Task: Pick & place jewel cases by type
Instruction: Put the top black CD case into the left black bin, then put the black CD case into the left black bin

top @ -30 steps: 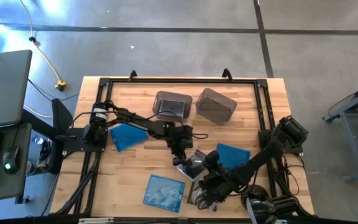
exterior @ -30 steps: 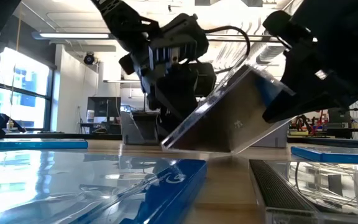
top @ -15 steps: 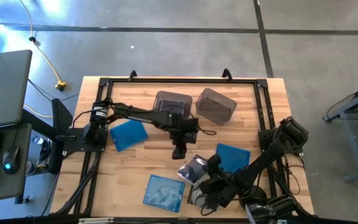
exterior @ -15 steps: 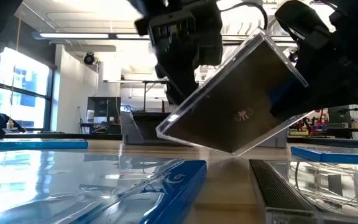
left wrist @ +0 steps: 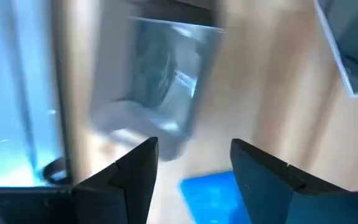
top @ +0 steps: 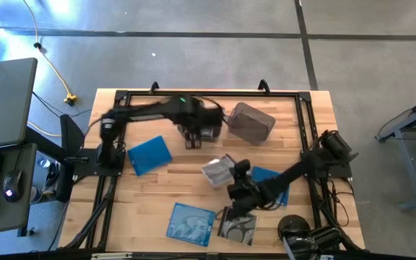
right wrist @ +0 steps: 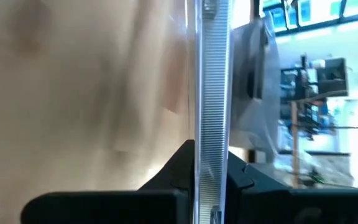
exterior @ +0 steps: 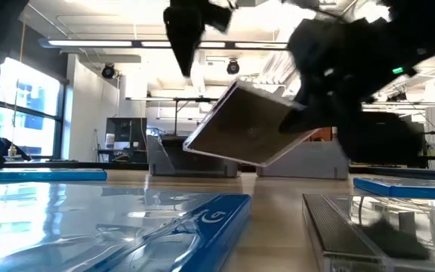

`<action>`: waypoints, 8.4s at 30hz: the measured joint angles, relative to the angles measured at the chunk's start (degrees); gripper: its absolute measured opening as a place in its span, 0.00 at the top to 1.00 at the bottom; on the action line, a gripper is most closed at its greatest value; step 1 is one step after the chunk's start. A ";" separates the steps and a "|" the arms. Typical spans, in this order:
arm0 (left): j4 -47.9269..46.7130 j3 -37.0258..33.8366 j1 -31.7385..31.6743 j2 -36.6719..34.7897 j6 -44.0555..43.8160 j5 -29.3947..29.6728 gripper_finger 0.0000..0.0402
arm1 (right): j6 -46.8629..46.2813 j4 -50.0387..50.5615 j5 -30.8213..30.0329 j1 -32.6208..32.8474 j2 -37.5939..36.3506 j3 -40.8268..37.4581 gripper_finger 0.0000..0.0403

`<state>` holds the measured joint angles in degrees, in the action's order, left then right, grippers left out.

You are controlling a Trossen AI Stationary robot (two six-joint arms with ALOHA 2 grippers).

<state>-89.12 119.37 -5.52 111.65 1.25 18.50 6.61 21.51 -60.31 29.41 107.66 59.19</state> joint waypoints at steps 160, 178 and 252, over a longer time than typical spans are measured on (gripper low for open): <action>56.51 -61.72 7.04 -46.91 -13.53 -5.32 0.51 | 17.30 -31.09 50.60 -25.92 1.94 -0.13 0.61; 58.37 -61.79 7.04 -27.27 -4.84 -20.60 0.51 | 7.55 2.83 47.42 -27.95 -7.06 -0.10 0.61; 53.67 -49.86 9.00 -8.83 13.17 -29.44 0.51 | 0.30 20.68 42.45 -24.42 -7.65 -0.02 0.61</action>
<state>-35.45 69.52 3.47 102.83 14.42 -10.95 6.91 42.18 -17.86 4.98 100.01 59.18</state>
